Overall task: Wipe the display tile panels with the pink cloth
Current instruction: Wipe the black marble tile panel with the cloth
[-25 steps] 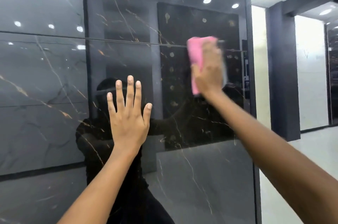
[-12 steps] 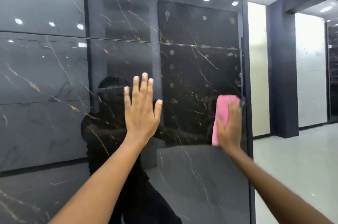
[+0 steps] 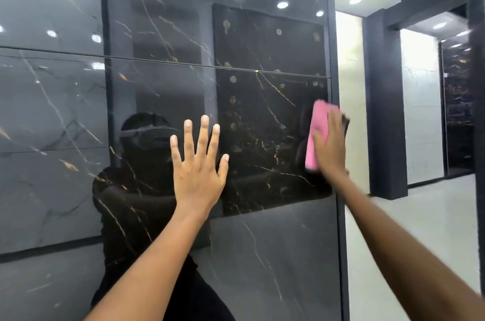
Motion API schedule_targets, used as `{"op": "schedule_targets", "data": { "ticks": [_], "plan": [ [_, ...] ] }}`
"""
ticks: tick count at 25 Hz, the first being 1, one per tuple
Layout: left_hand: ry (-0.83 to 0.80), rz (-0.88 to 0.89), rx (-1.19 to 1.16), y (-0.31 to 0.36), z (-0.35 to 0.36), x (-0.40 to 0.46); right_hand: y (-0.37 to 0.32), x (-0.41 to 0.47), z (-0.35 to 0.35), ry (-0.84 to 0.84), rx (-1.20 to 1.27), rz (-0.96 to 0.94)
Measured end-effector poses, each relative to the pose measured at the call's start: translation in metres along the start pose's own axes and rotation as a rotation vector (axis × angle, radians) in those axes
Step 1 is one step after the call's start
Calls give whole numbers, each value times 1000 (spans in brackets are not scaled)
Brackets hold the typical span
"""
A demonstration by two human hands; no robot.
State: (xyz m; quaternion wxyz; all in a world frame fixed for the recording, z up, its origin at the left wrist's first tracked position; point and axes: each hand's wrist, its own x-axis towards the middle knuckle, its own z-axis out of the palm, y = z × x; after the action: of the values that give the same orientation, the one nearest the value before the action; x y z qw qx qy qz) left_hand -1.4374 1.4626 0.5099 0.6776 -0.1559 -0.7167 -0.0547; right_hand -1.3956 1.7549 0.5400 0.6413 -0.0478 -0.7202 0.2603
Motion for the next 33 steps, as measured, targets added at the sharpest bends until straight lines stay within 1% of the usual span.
{"op": "schedule_targets", "data": {
  "ticks": [1,3,4,5,6,7,8,9,10,11,12,13,15,17,18,19,21,22,24,25,26,27,28,30,31,33],
  "plan": [
    [0,-2,-5,0,0,1,21,-54,2,-37,-12,0],
    [-5,-3,-8,0,0,1,59,-156,0,-188,-70,-93],
    [-7,-5,-8,0,0,0,69,-175,-2,-207,-95,-163],
    [-10,-9,-12,0,0,-2,66,-160,-6,-176,-141,-215],
    [-10,-12,-15,0,0,-3,50,-119,-10,-105,-212,-263],
    [-7,-13,-14,0,0,-3,30,-64,-11,-65,-194,-263],
    [-4,-12,-9,1,0,-3,9,-8,-12,-66,-124,-198],
    [-2,-10,-4,1,0,-1,-10,45,-16,-31,-104,-139],
    [1,-7,-3,1,1,-1,-21,87,-19,-17,-121,-138],
    [6,-6,-3,1,1,0,-20,105,-19,-9,-139,-132],
    [12,-6,-4,0,1,0,-11,100,-14,-10,-145,-102],
    [12,-8,-4,0,1,-1,1,70,-7,0,-136,-61],
    [7,-11,-7,1,2,-2,34,-40,3,20,-150,-48],
    [4,-16,-10,1,2,-2,72,-156,4,-151,-178,-181],
    [0,-19,-12,1,1,-2,82,-189,-1,-223,-155,-250],
    [-3,-20,-18,1,0,-2,85,-191,-5,-244,-110,-280],
    [-3,-20,-33,1,0,-4,55,-122,-12,-165,-17,-214],
    [-3,-19,-35,1,0,-5,37,-70,-12,-108,66,-138],
    [2,-20,-25,1,1,-7,-4,41,-13,-34,103,-52],
    [7,-19,-15,2,1,-6,-26,82,-12,-20,59,-96],
    [12,-16,-6,2,2,-5,-47,102,-6,-23,-1,-171],
    [19,-13,-5,2,2,-4,-61,102,4,-30,-53,-277],
    [24,-12,-14,2,2,-2,-69,85,15,-27,-93,-424],
    [25,-22,-46,1,1,0,-59,8,32,-40,-85,-709],
    [21,-27,-60,2,0,0,-38,-42,37,-109,-85,-833],
    [4,-28,-68,1,-1,0,6,-130,26,-341,-184,-1123]
  ]
}}
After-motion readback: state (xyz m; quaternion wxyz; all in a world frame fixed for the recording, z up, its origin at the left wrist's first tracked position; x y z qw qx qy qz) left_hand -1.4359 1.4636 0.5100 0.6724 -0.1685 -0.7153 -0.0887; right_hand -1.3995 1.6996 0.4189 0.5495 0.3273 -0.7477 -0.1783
